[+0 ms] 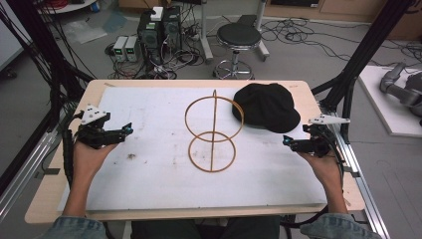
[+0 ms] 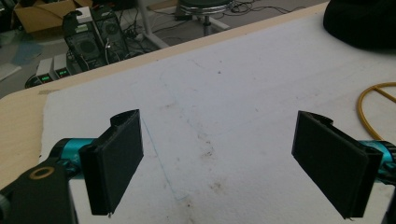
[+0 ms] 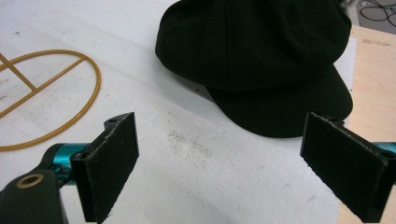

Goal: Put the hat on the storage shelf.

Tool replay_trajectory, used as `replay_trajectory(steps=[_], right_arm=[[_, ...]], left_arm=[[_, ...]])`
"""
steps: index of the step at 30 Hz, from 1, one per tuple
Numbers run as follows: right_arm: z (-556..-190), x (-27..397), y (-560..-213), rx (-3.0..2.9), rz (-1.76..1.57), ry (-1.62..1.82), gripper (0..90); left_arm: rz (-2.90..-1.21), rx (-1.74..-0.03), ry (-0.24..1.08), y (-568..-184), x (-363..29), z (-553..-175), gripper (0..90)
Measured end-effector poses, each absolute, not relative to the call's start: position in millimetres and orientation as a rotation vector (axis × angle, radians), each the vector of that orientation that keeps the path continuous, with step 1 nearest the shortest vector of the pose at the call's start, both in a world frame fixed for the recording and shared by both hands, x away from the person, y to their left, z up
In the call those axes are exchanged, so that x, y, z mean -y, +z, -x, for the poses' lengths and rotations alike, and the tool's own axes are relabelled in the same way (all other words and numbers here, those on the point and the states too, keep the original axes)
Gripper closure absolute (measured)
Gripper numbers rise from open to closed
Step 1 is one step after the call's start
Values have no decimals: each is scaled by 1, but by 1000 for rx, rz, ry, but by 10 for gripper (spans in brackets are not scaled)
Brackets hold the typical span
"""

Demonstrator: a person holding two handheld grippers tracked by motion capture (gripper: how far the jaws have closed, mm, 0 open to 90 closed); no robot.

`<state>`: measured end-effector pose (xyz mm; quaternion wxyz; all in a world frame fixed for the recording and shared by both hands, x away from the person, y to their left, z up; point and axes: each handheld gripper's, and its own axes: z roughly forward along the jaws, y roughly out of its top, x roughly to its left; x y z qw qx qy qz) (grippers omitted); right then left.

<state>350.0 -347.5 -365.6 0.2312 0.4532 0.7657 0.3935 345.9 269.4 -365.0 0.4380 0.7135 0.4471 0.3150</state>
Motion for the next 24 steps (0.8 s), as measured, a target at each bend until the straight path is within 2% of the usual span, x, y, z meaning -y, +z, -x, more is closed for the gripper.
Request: replay_trajectory(steps=[24], right_arm=[[-355,341,-362,-2096,-1242,1085,112]], left_arm=[[-1761,-1109,782,-366,-271,-341,168]])
